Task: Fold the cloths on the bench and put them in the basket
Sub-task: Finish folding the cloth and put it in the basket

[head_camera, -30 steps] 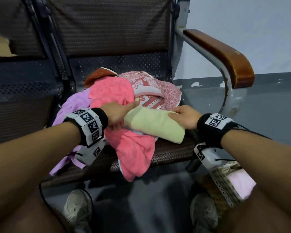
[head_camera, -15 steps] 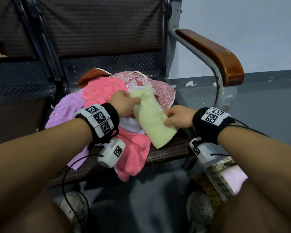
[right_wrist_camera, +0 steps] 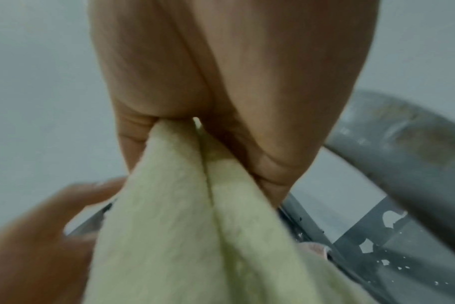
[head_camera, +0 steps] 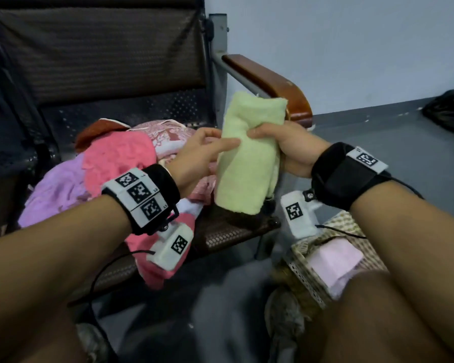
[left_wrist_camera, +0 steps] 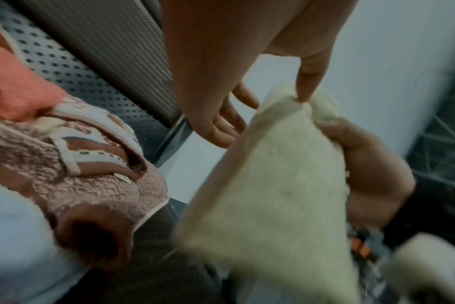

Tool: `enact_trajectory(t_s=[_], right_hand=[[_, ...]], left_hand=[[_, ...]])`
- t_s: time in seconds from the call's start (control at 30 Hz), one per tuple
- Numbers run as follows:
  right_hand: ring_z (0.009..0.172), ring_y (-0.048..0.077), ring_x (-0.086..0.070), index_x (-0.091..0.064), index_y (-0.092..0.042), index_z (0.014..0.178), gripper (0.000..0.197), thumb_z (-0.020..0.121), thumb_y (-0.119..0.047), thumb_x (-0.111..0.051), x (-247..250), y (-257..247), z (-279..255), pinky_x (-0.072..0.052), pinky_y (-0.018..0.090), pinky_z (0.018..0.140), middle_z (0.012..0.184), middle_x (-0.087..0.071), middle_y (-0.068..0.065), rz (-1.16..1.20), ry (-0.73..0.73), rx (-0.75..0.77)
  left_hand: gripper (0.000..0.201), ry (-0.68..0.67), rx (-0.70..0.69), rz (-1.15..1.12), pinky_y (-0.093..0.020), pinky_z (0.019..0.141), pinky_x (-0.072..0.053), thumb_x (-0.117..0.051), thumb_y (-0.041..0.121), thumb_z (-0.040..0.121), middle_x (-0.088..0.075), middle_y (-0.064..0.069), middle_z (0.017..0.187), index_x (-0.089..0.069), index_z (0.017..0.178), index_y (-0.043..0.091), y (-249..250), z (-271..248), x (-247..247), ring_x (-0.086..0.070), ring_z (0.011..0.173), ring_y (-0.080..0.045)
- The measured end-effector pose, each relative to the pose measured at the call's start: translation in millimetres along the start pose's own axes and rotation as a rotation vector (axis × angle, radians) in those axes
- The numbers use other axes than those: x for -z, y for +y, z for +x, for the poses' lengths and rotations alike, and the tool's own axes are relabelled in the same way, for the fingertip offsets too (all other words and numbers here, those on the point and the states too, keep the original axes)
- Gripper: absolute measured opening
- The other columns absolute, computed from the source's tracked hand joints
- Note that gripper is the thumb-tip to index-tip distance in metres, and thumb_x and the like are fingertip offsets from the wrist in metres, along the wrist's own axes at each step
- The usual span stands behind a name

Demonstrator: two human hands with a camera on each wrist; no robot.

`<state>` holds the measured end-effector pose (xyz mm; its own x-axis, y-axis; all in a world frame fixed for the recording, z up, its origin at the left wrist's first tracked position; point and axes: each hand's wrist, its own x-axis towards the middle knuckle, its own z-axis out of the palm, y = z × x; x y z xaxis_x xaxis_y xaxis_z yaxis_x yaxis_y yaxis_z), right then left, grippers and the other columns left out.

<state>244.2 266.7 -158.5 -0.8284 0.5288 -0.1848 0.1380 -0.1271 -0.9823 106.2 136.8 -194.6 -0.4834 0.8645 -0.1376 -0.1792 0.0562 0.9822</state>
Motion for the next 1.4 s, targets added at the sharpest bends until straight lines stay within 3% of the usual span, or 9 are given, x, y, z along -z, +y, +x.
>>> enact_trajectory(t_s=[0.2, 0.43, 0.53, 0.6, 0.8, 1.0, 1.13, 1.3, 1.4], right_hand=[[0.123, 0.031, -0.063, -0.051, -0.007, 0.141, 0.047, 0.096, -0.011, -0.038, 89.5, 19.0, -62.8, -0.049, 0.049, 0.103, 0.133, -0.065, 0.014, 0.345, 0.265, -0.010], [0.108, 0.028, -0.071, -0.055, -0.009, 0.134, 0.045, 0.092, -0.017, -0.041, 206.0, 134.2, -163.4, -0.056, 0.045, 0.092, 0.121, -0.072, 0.013, 0.438, 0.827, -0.208], [0.088, 0.025, -0.075, -0.058, -0.010, 0.124, 0.039, 0.088, -0.016, -0.045, 241.5, 189.6, -198.8, -0.062, 0.042, 0.074, 0.096, -0.077, 0.007, 0.420, 0.959, -0.332], [0.091, 0.030, -0.068, -0.060, -0.010, 0.122, 0.040, 0.084, -0.016, -0.048, 256.6, 225.8, -214.1, -0.058, 0.048, 0.087, 0.096, -0.069, 0.011, 0.397, 1.010, -0.437], [0.088, 0.030, -0.048, -0.056, -0.009, 0.100, 0.017, 0.084, -0.013, -0.054, 266.1, 308.1, -212.8, -0.044, 0.044, 0.076, 0.094, -0.050, 0.014, 0.385, 0.983, -0.678], [0.109, 0.039, -0.065, -0.051, -0.003, 0.132, 0.036, 0.098, -0.013, -0.048, 254.1, 353.3, -183.7, -0.053, 0.055, 0.098, 0.120, -0.066, 0.022, 0.488, 0.944, -0.800], [0.104, 0.037, -0.064, -0.052, -0.003, 0.132, 0.037, 0.096, -0.014, -0.050, 257.5, 358.2, -175.4, -0.055, 0.046, 0.089, 0.117, -0.065, 0.018, 0.460, 0.953, -0.828], [0.108, 0.031, -0.061, -0.046, -0.006, 0.142, 0.049, 0.100, -0.031, -0.052, 264.1, 329.1, -180.2, -0.052, 0.040, 0.090, 0.128, -0.059, 0.013, 0.251, 0.805, -0.960], [0.116, 0.033, -0.058, -0.044, -0.009, 0.145, 0.057, 0.099, -0.040, -0.054, 259.0, 290.3, -183.1, -0.050, 0.039, 0.087, 0.141, -0.052, 0.014, -0.079, 0.737, -0.982]], left_hand=[[0.042, -0.334, 0.117, 0.264, -0.045, 0.100, -0.053, -0.076, 0.018, 0.085, -0.072, -0.007, 0.118, -0.063, 0.125, 0.009, -42.6, 18.8, -85.4, -0.069, 0.109, -0.027], [0.036, -0.658, 0.382, 0.556, -0.036, 0.068, -0.051, -0.070, 0.021, 0.084, -0.070, -0.015, 0.103, -0.065, 0.115, 0.002, -112.2, 43.5, -248.6, -0.067, 0.083, -0.033], [0.032, -0.772, 0.526, 0.629, -0.035, 0.083, -0.055, -0.068, 0.020, 0.085, -0.071, -0.014, 0.108, -0.062, 0.114, 0.006, -153.5, 44.1, -306.6, -0.071, 0.095, -0.030], [0.039, -0.813, 0.632, 0.688, -0.044, 0.095, -0.051, -0.066, 0.020, 0.086, -0.068, -0.018, 0.119, -0.058, 0.122, 0.005, -181.0, 41.7, -330.6, -0.065, 0.111, -0.036], [0.036, -0.894, 0.785, 0.860, -0.035, 0.081, -0.053, -0.065, 0.017, 0.088, -0.062, -0.011, 0.107, -0.057, 0.122, 0.005, -253.8, 50.4, -347.5, -0.061, 0.095, -0.030], [0.049, -0.902, 0.974, 1.008, -0.037, 0.080, -0.052, -0.057, 0.025, 0.096, -0.060, -0.025, 0.121, -0.046, 0.138, 0.001, -281.8, 67.3, -345.4, -0.061, 0.109, -0.042], [0.043, -0.837, 0.919, 1.071, -0.029, 0.050, -0.035, -0.057, 0.030, 0.097, -0.044, -0.012, 0.069, -0.053, 0.133, 0.007, -285.3, 70.9, -347.9, -0.042, 0.055, -0.026], [0.052, -0.747, 0.936, 0.884, -0.040, 0.100, -0.048, -0.051, 0.031, 0.099, -0.056, -0.023, 0.137, -0.048, 0.143, 0.003, -273.6, 66.1, -349.7, -0.056, 0.122, -0.044], [0.024, -0.662, 0.810, 0.754, -0.038, 0.087, -0.052, -0.052, 0.025, 0.097, -0.066, -0.018, 0.111, -0.065, 0.102, 0.006, -246.9, 62.9, -346.5, -0.065, 0.090, -0.035]])
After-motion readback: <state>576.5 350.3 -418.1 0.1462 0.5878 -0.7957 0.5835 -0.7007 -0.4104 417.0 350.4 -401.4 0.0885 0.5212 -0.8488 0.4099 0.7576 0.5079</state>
